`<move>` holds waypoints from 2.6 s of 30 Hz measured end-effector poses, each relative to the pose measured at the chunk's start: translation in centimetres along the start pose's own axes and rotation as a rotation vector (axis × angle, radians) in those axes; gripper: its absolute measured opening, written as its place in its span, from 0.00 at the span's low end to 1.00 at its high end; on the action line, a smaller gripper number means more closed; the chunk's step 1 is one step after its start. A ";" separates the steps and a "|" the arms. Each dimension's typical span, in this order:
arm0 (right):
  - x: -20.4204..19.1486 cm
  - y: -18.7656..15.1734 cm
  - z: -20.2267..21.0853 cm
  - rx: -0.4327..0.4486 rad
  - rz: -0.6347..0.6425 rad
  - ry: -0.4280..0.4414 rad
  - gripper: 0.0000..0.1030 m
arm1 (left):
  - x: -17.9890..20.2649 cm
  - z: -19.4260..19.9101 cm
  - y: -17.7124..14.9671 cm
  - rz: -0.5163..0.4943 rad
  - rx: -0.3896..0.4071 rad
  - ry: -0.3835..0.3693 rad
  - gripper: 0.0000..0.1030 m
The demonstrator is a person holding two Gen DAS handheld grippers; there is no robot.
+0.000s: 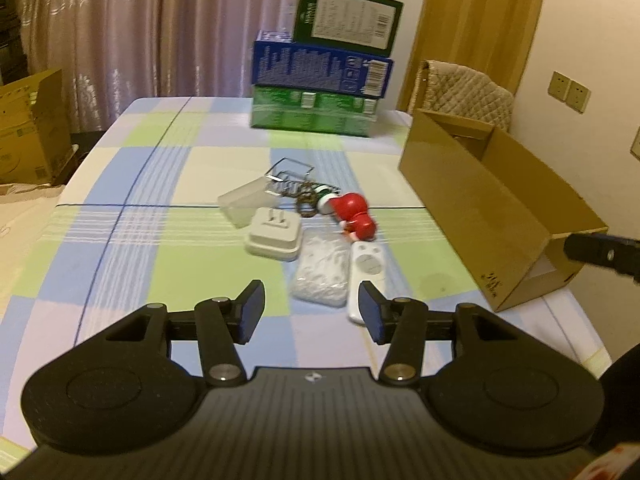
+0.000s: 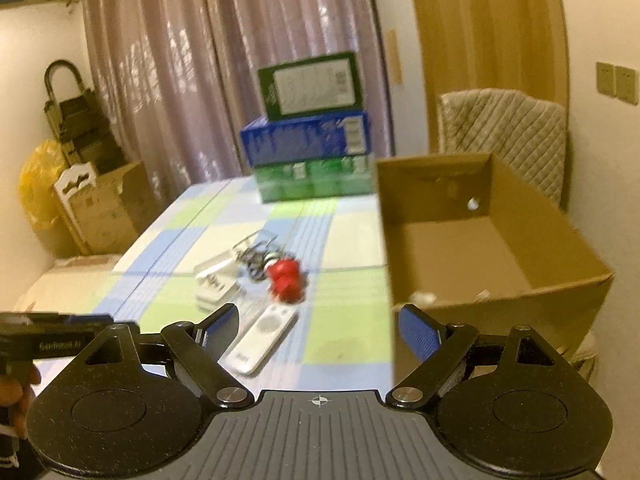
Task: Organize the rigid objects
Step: 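Move the right tool back and grasp the white Midea remote, then grasp the clear box of white floss picks with the left tool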
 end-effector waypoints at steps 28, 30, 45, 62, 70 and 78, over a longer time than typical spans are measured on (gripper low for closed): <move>-4.2 -8.6 -18.2 -0.242 0.129 -0.022 0.82 | -5.4 -10.1 0.2 -0.050 -0.095 -0.012 0.57; -4.1 -8.8 -19.1 -0.252 0.130 -0.032 0.82 | -5.4 -10.4 0.2 -0.045 -0.102 -0.022 0.57; -0.7 -7.5 -18.8 -0.221 0.116 -0.133 0.59 | -3.7 -11.1 0.7 -0.061 -0.101 -0.057 0.58; -0.4 -6.0 -20.3 -0.213 0.135 -0.107 0.36 | -1.3 -12.3 1.2 -0.097 -0.085 -0.123 0.68; 2.6 -5.3 -18.4 -0.202 0.065 -0.156 0.36 | 0.8 -14.9 1.4 -0.141 -0.105 -0.135 0.68; 2.5 -5.3 -18.4 -0.204 0.050 -0.147 0.36 | 2.0 -16.6 1.2 -0.201 -0.124 -0.105 0.51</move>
Point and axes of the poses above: each gripper's, at about its wrist camera, not at the fingertips, and z roughly against the way its jaws point, x to its right, y to its top, the point moved 6 cm from there along -z, roughly the way its jaws point, and after that the axes turned 15 degrees about -z, right-handed, at the moved point
